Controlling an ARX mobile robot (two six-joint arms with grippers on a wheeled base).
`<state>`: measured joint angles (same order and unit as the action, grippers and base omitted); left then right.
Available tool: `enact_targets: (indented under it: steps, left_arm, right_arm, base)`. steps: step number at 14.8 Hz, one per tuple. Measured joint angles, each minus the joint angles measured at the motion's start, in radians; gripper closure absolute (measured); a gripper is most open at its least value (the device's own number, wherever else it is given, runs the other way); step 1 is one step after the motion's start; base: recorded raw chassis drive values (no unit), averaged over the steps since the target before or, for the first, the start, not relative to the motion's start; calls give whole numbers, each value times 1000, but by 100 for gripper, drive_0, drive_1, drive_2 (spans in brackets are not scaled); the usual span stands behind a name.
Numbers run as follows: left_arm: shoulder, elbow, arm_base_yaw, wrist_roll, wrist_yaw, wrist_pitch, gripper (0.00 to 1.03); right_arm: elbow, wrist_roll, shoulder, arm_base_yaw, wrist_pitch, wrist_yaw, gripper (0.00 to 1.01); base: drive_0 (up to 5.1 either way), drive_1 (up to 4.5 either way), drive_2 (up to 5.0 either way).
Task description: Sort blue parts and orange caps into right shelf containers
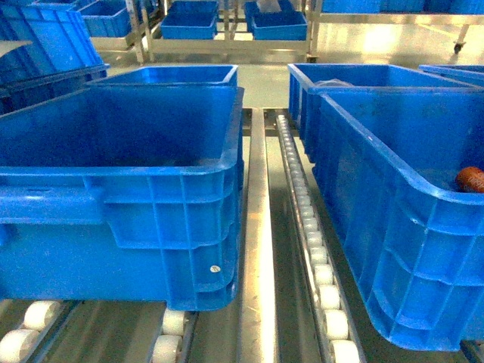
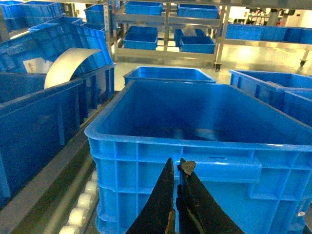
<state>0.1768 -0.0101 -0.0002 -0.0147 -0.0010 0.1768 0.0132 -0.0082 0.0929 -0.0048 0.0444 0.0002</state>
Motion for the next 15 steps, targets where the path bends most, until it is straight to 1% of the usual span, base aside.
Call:
enact_targets:
  steps: [1, 2, 3, 4, 5, 6, 7, 8, 9, 10, 12, 13, 14, 15]
  left_arm:
    - [-57, -3, 0, 0, 0, -80, 101]
    - [-154, 0, 0, 1, 1, -191, 101]
    - [-165, -8, 0, 2, -2, -163, 101]
    - [-166, -1, 1, 1, 1, -185, 101]
    - [-166, 0, 1, 2, 1, -182, 101]
    - [-166, 0, 1, 1, 0, -181, 97]
    - [-166, 0, 1, 1, 1, -181, 87]
    - [-166, 0, 1, 1, 1, -181, 56]
    - [-166, 0, 1, 1, 1, -181, 43]
    - [-166, 0, 1, 1, 1, -181, 34]
    - [-166, 0, 1, 1, 1, -181, 9]
    - [-166, 0, 1, 4, 1, -181, 3]
    - [-166, 0, 1, 3, 1, -181, 6]
    - [-166, 0, 1, 4, 1, -181, 5]
  right_arm:
    - [0, 0, -90, 0, -37, -1, 100]
    - [1, 0, -88, 0, -45, 1, 100]
    - [0, 0, -87, 0, -55, 0, 100]
    - [0, 0, -88, 2, -46, 0, 100]
    - [0, 0, -88, 5, -50, -1, 100]
    - [0, 0, -88, 5, -49, -1, 98]
    - [0, 0, -88, 5, -49, -1, 87]
    - [0, 0, -88, 5, -49, -1, 56]
    - [0, 0, -88, 5, -49, -1, 43]
    - [0, 0, -88, 5, -49, -1, 34]
    - [0, 0, -88, 5, -49, -1, 8]
    - [0, 1, -88, 5, -49, -1, 1]
    - [0, 0, -88, 5, -49, -1, 4]
    - [0, 0, -88, 5, -49, -1, 3]
  base:
    - [0, 0, 0]
    - [0, 0, 0]
    - [0, 0, 0]
    - [0, 0, 0]
    - [0, 0, 0]
    - [0, 0, 0]
    - [0, 0, 0]
    - [0, 0, 0]
    - [0, 0, 0]
    - [0, 0, 0]
    - [0, 0, 0]
    - [0, 0, 0]
    - [0, 0, 0]
    - [0, 0, 0]
